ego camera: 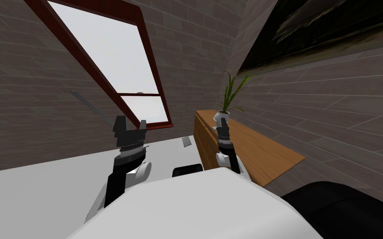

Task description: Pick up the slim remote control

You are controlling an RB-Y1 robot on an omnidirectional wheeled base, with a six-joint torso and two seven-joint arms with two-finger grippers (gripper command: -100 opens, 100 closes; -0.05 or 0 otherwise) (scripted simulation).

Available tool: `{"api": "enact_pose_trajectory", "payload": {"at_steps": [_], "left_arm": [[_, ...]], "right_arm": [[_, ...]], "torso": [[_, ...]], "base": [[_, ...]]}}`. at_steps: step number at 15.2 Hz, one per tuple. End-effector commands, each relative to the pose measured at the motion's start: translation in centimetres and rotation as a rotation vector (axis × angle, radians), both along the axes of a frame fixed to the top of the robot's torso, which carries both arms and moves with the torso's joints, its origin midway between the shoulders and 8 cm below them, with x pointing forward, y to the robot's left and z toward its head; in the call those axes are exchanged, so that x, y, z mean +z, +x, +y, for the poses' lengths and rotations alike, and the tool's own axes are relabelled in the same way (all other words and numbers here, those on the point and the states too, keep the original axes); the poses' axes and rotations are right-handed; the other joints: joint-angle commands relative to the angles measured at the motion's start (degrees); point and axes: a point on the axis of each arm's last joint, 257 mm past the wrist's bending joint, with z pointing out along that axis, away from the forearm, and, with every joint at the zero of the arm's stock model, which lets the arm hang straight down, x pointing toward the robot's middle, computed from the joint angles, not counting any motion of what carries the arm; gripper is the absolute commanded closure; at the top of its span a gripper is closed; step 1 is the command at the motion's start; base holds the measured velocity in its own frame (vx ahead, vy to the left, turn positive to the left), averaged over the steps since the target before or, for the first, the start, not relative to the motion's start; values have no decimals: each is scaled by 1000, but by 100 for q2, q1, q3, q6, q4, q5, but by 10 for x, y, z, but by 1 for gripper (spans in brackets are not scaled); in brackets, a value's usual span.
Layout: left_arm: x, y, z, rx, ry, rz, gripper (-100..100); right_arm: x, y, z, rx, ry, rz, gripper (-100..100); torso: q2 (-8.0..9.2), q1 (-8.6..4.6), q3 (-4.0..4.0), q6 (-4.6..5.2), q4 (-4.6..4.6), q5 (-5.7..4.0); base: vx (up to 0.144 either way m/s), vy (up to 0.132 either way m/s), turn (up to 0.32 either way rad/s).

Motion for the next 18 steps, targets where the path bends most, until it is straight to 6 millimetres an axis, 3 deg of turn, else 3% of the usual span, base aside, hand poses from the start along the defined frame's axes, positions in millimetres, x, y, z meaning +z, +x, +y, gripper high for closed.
{"api": "enact_pose_trajectory", "payload": {"at_steps": [1, 15, 18], "left_arm": [[0, 0, 0, 0, 0, 0, 0], [0, 0, 0, 0, 0, 0, 0], [0, 0, 0, 0, 0, 0, 0]], "right_arm": [[-2, 0, 2, 10, -34, 7, -100], [-30, 0, 14, 84, -362, 78, -100], [-44, -1, 13, 102, -471, 106, -100]], "torso": [[0, 0, 0, 0, 0, 0], [-7, 22, -4, -1, -2, 5], [-8, 16, -5, 0, -2, 4]], "base": [[1, 10, 7], [13, 52, 17], [21, 46, 24]]}}
